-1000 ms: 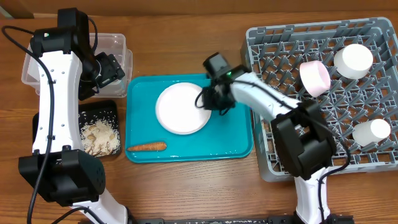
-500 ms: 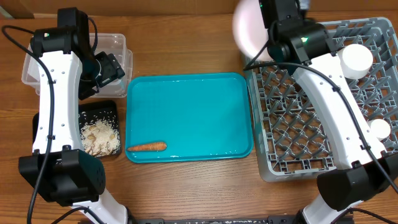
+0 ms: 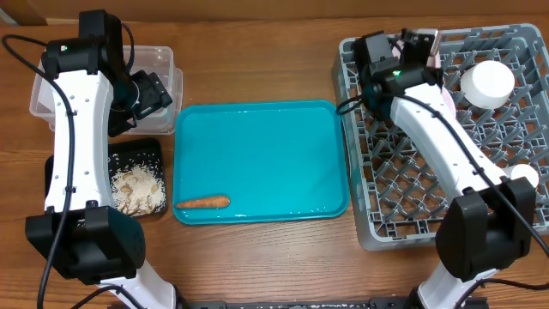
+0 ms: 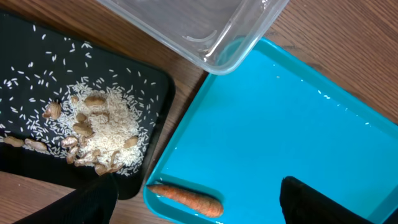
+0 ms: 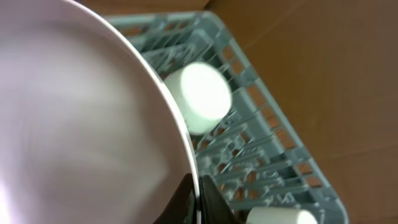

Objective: Sort waste into correct bins and load items into the dishwasher
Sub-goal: 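Stand the white plate upright in the rack's left side with the right gripper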

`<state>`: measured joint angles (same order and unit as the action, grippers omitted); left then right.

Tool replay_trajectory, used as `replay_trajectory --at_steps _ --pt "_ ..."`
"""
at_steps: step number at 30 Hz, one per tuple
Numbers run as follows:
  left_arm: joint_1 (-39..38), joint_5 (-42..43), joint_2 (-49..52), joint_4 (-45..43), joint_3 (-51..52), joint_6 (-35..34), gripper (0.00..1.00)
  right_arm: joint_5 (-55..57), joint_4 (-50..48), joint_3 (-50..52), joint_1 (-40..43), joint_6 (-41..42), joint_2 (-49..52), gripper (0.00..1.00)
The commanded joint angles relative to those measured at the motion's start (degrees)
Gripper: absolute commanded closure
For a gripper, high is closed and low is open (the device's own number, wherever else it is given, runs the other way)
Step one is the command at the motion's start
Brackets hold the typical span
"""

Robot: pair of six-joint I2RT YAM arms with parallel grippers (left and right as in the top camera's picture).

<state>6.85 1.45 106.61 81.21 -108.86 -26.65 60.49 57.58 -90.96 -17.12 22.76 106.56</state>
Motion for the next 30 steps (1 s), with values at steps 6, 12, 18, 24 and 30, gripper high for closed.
replay_trajectory --at_steps 6,12,18,24,30 --pt "-0.1 0.1 -1.0 0.0 -0.7 -0.6 0.14 -12.0 -1.6 0.7 -7.6 1.5 -0.4 0.91" --pt "-0.1 0.0 -1.0 0.0 -0.7 -0.6 0.12 -20.8 0.7 0.7 -12.7 1.5 -0.4 0.31" --pt "-0.1 0.0 -1.0 0.2 -0.7 -0.6 0.08 -24.3 3.7 -1.8 -13.1 1.5 -2.1 0.21" --pt "-0.2 0.1 -1.0 2.5 -0.7 -0.6 0.04 -33.1 2.9 -7.2 -12.5 -3.3 -8.3 0.06" --pt "-1.4 3.8 -1.0 6.0 2.3 -1.3 0.04 -51.4 0.7 -13.1 0.1 -6.8 -11.3 0.02"
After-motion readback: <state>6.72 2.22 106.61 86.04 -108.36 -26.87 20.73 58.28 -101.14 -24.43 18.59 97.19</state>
